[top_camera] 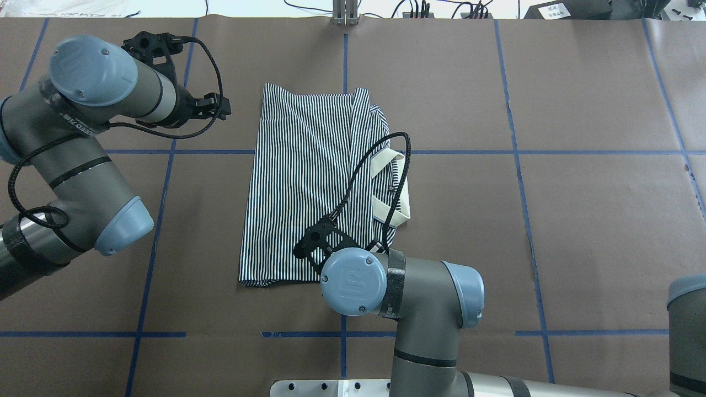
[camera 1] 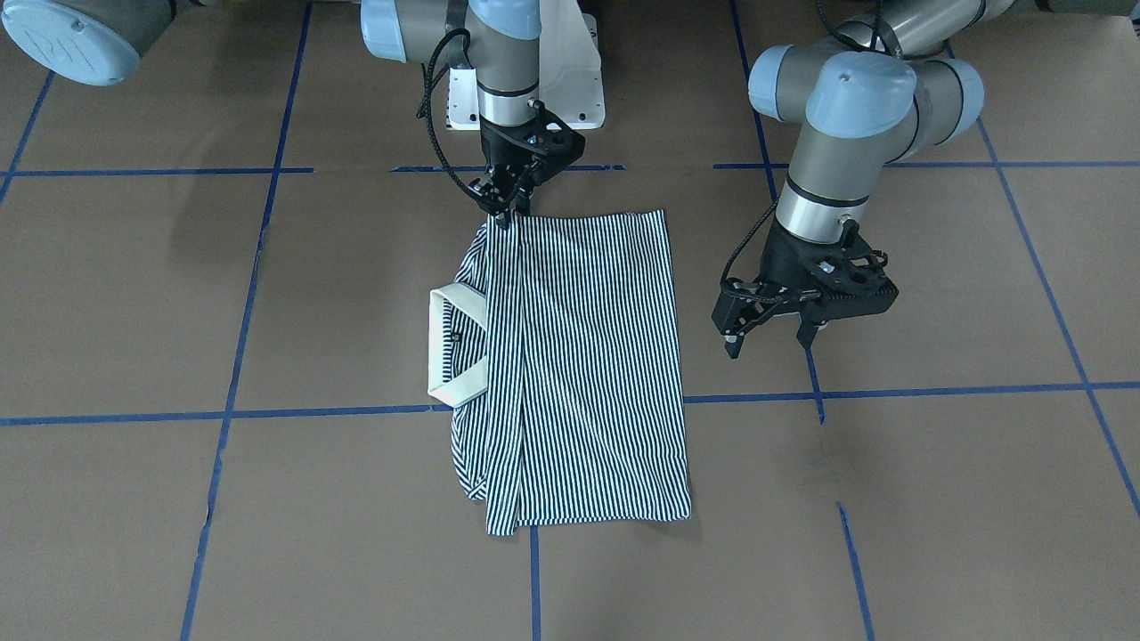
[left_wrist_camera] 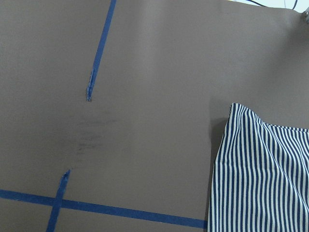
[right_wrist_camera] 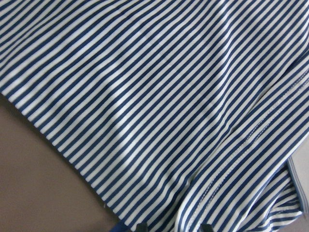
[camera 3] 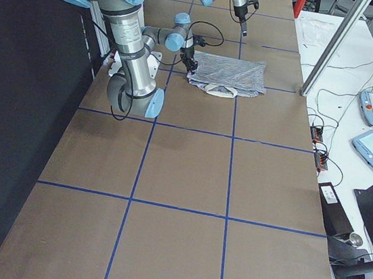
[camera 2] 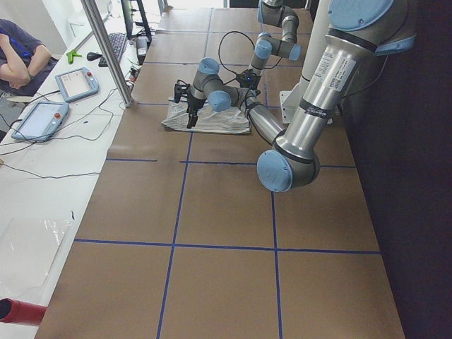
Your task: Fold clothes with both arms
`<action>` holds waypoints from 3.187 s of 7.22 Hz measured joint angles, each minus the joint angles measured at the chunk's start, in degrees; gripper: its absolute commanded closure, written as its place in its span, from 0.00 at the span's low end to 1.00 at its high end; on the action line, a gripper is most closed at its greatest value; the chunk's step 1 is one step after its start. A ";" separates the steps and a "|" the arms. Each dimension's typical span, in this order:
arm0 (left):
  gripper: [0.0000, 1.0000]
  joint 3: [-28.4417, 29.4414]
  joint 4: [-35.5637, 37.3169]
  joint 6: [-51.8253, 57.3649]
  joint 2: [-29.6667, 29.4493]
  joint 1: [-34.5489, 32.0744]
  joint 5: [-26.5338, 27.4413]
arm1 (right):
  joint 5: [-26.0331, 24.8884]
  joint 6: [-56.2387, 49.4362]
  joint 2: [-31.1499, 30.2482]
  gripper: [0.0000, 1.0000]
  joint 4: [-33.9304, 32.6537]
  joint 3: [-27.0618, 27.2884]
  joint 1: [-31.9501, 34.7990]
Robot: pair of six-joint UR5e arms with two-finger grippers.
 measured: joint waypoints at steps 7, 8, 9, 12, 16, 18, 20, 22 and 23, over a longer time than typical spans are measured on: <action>0.00 -0.41 -0.17 0.23 -0.18 -0.03 0.00 | 0.69 0.20 -0.80 1.00 0.62 0.70 2.74; 0.00 -0.50 -0.17 0.18 -0.22 0.00 0.00 | 1.54 0.53 -1.18 1.00 0.67 0.75 3.72; 0.00 -0.58 -0.17 0.15 -0.27 0.00 0.02 | 4.21 1.24 -1.74 1.00 0.69 0.96 5.19; 0.00 -0.59 -0.10 0.30 -0.40 0.01 0.08 | 11.76 11.46 -6.77 1.00 0.69 5.85 7.83; 0.00 0.18 -0.16 0.69 -0.41 -0.03 0.23 | 12.90 30.45 -13.62 1.00 0.30 11.38 5.31; 0.00 0.27 -0.17 0.83 -0.43 -0.05 0.26 | 10.02 39.47 -14.16 0.01 0.04 11.93 1.67; 0.00 0.38 -0.23 0.87 -0.50 -0.03 0.26 | 6.30 42.74 -14.00 0.00 0.10 11.85 -0.90; 0.00 0.54 -0.26 0.88 -0.62 -0.07 0.26 | 5.65 41.31 -13.34 0.00 0.57 11.66 1.11; 0.00 0.67 -0.28 0.88 -0.69 -0.12 0.26 | 5.66 39.37 -12.38 0.00 0.66 11.41 3.25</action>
